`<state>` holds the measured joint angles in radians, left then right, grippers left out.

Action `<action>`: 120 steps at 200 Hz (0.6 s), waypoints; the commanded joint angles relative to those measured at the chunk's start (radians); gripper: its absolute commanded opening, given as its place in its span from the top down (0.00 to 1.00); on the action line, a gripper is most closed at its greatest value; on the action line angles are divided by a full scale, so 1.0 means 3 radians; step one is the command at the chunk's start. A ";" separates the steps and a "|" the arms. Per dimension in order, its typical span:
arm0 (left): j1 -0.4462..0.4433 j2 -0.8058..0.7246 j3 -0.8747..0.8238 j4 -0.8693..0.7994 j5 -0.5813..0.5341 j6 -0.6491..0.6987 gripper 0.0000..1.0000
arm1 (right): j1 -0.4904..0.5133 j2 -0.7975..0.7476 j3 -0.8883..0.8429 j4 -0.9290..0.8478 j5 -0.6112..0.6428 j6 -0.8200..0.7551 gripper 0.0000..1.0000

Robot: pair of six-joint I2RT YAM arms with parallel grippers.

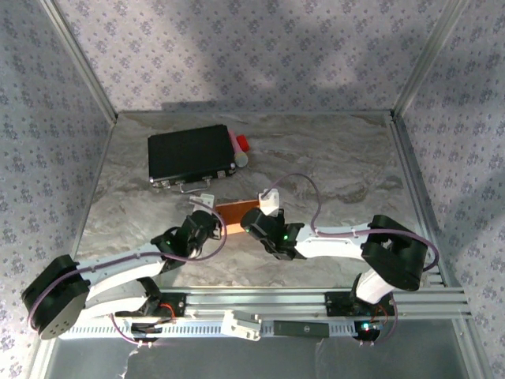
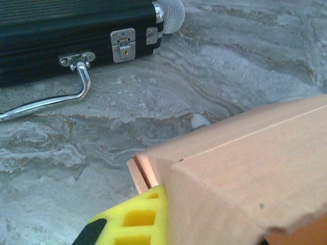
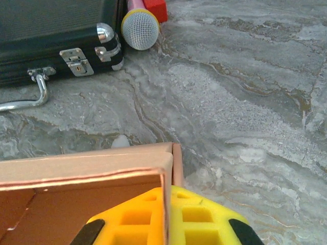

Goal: Fold the paper box

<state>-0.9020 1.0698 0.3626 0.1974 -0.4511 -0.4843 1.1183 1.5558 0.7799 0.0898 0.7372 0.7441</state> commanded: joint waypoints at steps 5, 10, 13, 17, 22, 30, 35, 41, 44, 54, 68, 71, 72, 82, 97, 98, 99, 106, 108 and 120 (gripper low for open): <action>-0.0144 0.0023 -0.0027 0.0211 -0.0024 -0.0078 0.99 | 0.0046 0.0051 -0.0081 -0.0244 -0.0137 0.0025 0.91; -0.0163 0.0028 -0.0035 0.0202 -0.0046 -0.0078 0.99 | 0.0046 0.0035 -0.0091 -0.0247 -0.0142 0.0034 0.90; -0.0175 0.0033 -0.0037 0.0202 -0.0061 -0.0078 0.99 | 0.0048 0.0022 -0.0093 -0.0251 -0.0142 0.0037 0.89; -0.0196 0.0037 -0.0043 0.0201 -0.0095 -0.0078 0.99 | 0.0051 0.0005 -0.0095 -0.0274 -0.0141 0.0058 0.88; -0.0222 0.0039 -0.0046 0.0194 -0.0130 -0.0078 0.99 | 0.0056 -0.0010 -0.0094 -0.0298 -0.0139 0.0082 0.86; -0.0253 0.0043 -0.0047 0.0168 -0.0195 -0.0073 0.99 | 0.0063 -0.0052 -0.0096 -0.0310 -0.0159 0.0079 0.82; -0.0277 0.0044 -0.0039 0.0138 -0.0247 -0.0078 0.99 | 0.0067 -0.0077 -0.0092 -0.0324 -0.0171 0.0081 0.79; -0.0302 0.0044 -0.0029 0.0101 -0.0308 -0.0078 0.99 | 0.0074 -0.0103 -0.0078 -0.0360 -0.0189 0.0081 0.76; -0.0311 0.0045 -0.0021 0.0084 -0.0340 -0.0083 0.99 | 0.0079 -0.0115 -0.0065 -0.0389 -0.0203 0.0092 0.73; -0.0353 0.0044 0.0005 0.0012 -0.0403 -0.0093 1.00 | 0.0085 -0.0164 -0.0002 -0.0547 -0.0225 0.0151 0.68; -0.0396 0.0054 0.0013 -0.0044 -0.0571 -0.0101 1.00 | 0.0103 -0.0245 0.0069 -0.0718 -0.0274 0.0223 0.62; -0.0405 0.0058 0.0013 -0.0048 -0.0588 -0.0103 1.00 | 0.0110 -0.0256 0.0076 -0.0748 -0.0294 0.0238 0.61; -0.0407 0.0059 0.0013 -0.0051 -0.0595 -0.0104 1.00 | 0.0111 -0.0267 0.0078 -0.0762 -0.0302 0.0242 0.61; -0.0428 0.0074 0.0014 -0.0072 -0.0654 -0.0129 1.00 | 0.0125 -0.0319 0.0116 -0.0879 -0.0351 0.0292 0.60; -0.0476 0.0112 0.0013 -0.0067 -0.0727 -0.0154 1.00 | 0.0157 -0.0404 0.0128 -0.1019 -0.0385 0.0378 0.58; -0.0481 0.0116 0.0011 -0.0066 -0.0729 -0.0154 1.00 | 0.0158 -0.0410 0.0124 -0.1025 -0.0391 0.0386 0.58; -0.0486 0.0118 0.0012 -0.0065 -0.0732 -0.0155 1.00 | 0.0158 -0.0413 0.0120 -0.1030 -0.0396 0.0390 0.58; -0.0509 0.0137 0.0013 -0.0061 -0.0772 -0.0164 1.00 | 0.0168 -0.0458 0.0099 -0.1059 -0.0427 0.0426 0.57; -0.0517 0.0140 0.0013 -0.0063 -0.0785 -0.0169 1.00 | 0.0170 -0.0467 0.0097 -0.1062 -0.0436 0.0439 0.57; -0.0549 0.0175 0.0018 -0.0064 -0.0832 -0.0189 1.00 | 0.0179 -0.0535 0.0062 -0.1098 -0.0508 0.0505 0.55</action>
<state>-1.0458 1.1000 0.3523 0.2066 -0.6415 -0.5121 1.1614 1.4414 0.7898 -0.1482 0.6235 0.8284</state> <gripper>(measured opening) 0.049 0.434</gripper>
